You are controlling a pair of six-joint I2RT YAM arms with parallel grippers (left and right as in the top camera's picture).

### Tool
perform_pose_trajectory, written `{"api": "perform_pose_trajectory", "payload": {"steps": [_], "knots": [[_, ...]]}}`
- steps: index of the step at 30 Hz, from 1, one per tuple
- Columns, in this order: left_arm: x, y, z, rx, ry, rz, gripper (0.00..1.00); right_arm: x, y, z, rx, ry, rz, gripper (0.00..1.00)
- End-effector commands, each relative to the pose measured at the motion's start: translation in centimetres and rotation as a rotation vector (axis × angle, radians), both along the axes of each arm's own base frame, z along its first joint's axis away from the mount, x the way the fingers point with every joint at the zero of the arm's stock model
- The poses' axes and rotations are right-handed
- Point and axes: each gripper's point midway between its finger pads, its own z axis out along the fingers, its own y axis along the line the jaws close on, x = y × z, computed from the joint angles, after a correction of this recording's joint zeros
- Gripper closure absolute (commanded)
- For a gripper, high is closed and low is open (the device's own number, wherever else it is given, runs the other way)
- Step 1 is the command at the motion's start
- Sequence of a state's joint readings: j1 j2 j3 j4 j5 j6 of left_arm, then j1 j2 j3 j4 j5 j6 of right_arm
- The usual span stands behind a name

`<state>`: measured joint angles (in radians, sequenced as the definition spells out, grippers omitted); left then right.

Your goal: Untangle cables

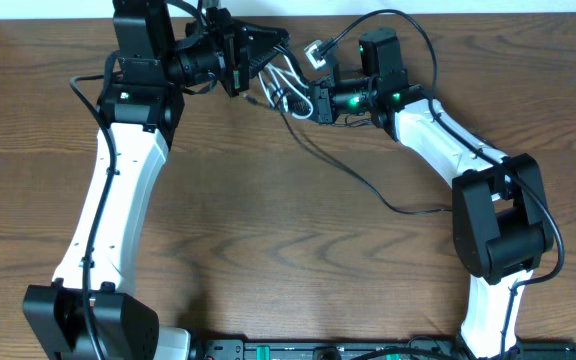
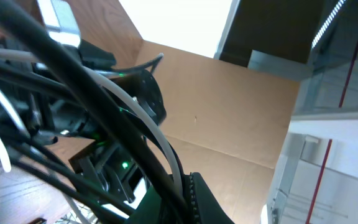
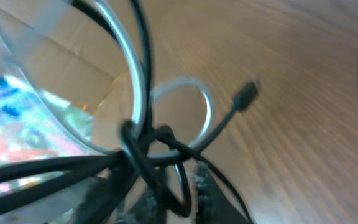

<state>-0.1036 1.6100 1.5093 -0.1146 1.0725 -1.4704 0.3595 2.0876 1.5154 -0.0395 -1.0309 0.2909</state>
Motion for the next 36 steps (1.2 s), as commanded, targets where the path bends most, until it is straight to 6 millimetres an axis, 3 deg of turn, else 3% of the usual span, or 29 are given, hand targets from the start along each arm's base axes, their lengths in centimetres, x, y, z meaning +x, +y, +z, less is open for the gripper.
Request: {"api": "perform_pose_trajectory", "payload": {"steps": [1,6,12,21,24,28,33,36], "knots": [[-1.3,-0.7,2.0,-0.030,-0.030,-0.050,0.93,1.7,-0.5,-0.5,-0.046,0.046,-0.121,0.99],[-1.4,-0.7,2.1,-0.031,-0.028,-0.049,0.93,3.1,-1.6,-1.4,-0.086,0.107,-0.228,0.99],[-1.0,-0.4,2.4,-0.023,-0.069,-0.035,0.92,4.1,-5.2,-4.3,-0.188,0.254,-0.379,0.99],[0.5,1.6,1.4,0.177,-0.375,0.003,0.93,1.7,-12.5,-9.9,-0.454,0.440,-0.476,0.99],[1.2,3.5,-1.5,0.314,-0.369,0.049,0.92,0.3,-15.5,-11.7,-0.586,0.488,-0.506,0.99],[1.6,7.0,-6.9,0.586,-0.269,0.133,0.93,-1.4,-18.6,-13.1,-0.722,0.532,-0.523,0.99],[0.3,11.1,-12.5,0.925,-0.140,0.167,0.92,-3.0,-20.7,-13.7,-0.799,0.563,-0.496,0.99],[-0.9,12.1,-14.7,1.046,-0.102,0.113,0.92,-3.5,-21.0,-13.7,-0.815,0.555,-0.461,0.99]]}}
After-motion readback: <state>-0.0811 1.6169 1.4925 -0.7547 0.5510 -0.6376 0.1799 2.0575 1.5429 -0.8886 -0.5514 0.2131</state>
